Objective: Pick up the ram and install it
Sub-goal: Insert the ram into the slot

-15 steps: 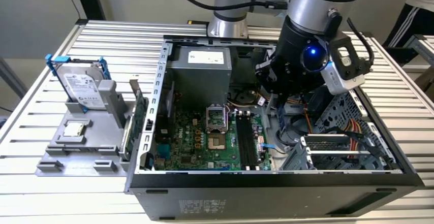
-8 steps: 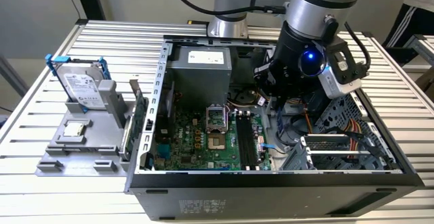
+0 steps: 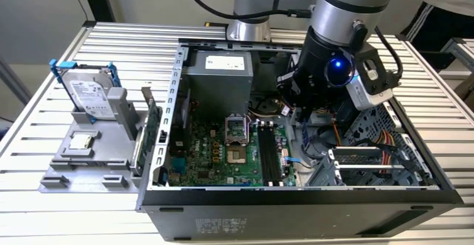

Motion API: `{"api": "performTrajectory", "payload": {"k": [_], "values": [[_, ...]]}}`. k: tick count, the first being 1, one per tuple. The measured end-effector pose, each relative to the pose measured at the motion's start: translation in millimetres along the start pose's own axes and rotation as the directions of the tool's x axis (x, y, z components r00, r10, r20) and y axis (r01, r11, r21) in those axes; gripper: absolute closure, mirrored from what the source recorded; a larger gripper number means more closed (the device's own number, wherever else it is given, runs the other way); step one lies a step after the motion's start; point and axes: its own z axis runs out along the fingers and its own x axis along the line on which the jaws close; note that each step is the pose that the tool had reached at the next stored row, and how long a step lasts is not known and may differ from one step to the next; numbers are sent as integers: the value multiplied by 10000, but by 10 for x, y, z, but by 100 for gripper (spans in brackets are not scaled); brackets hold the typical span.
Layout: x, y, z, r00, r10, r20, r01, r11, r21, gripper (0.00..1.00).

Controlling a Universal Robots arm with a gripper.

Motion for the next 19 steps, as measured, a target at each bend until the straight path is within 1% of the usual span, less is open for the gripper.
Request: {"api": "performTrajectory", "payload": {"k": [2, 8, 13, 19], "values": [[3, 0, 17, 10000, 1, 1, -1, 10000, -5, 100], [53, -5, 93, 10000, -34, 0, 34, 10000, -2, 100], [120, -12, 180, 9997, -260, -2, 260, 9997, -8, 100], [187, -21, 264, 9988, -493, 4, 493, 9988, -13, 100]]}}
